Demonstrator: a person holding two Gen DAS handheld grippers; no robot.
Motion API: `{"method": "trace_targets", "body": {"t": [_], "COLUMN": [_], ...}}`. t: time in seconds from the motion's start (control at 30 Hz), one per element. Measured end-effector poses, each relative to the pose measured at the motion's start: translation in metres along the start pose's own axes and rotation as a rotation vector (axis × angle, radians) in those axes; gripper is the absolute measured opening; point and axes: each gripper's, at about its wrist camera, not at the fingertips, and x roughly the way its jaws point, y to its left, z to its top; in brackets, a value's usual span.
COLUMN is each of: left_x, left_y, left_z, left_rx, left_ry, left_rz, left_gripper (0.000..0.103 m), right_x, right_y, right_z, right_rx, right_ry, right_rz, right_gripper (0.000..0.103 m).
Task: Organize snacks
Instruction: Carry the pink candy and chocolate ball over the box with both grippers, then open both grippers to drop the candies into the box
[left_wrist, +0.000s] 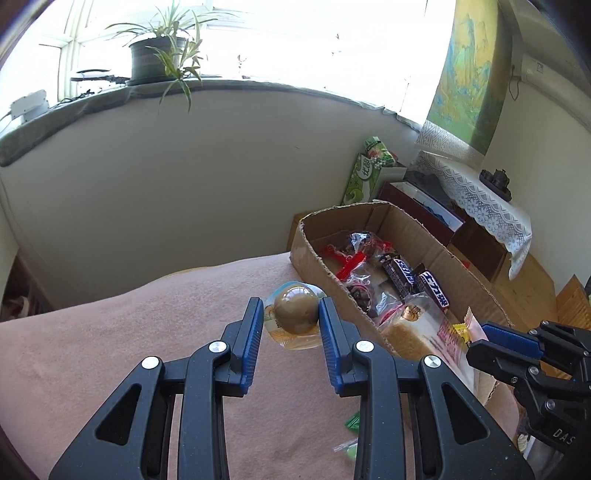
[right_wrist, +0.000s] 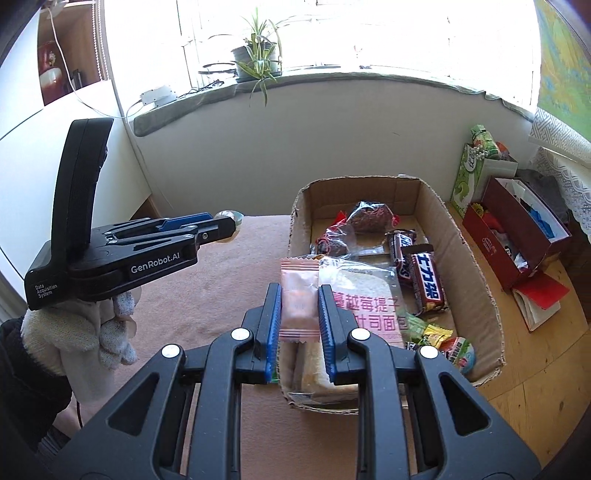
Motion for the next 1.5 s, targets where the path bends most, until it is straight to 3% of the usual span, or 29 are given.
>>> {"method": "trace_targets", "body": {"t": [0.67, 1.13, 1.23, 1.3, 1.37, 1.43, 1.5], "left_x": [0.025, 0.032, 0.031, 0.030, 0.029, 0.028, 0.027], "left_y": [-0.058, -0.073, -0.073, -0.074, -0.074, -0.074, -0.074], "left_z": [0.028, 0.033, 0.033, 0.033, 0.033, 0.033, 0.034], "left_rx": [0.069, 0.080, 0.081, 0.082, 0.082, 0.084, 0.084], "left_ry": [-0.010, 0.004, -0.001, -0.006, -0.007, -0.007, -0.009], "left_rz": [-0.056, -0.071, -0.072, -0.071, -0.071, -0.068, -0.068], "left_gripper": [0.029, 0.031, 0.043, 0.045, 0.046, 0.052, 0.052], "right_x": [0.005, 0.012, 0.012, 0.014, 0.014, 0.013, 0.010], "right_y": [-0.066, -0.079, -0.079, -0.078, -0.077, -0.076, -0.075], "right_z": [0.014, 0.007, 0.007, 0.007, 0.007, 0.006, 0.006], "right_rx": [0.054, 0.078, 0.075, 0.071, 0.067, 0.063, 0.057], "right_ry": [-0.014, 0.010, 0.007, 0.013, 0.014, 0.004, -0.007], "right_rz": [-0.084, -0.092, -0.098, -0.098, -0.106, -0.119, -0.129], "right_gripper": [0.020, 0.021, 0.021, 0.021, 0.026, 0.047, 0.057]}}
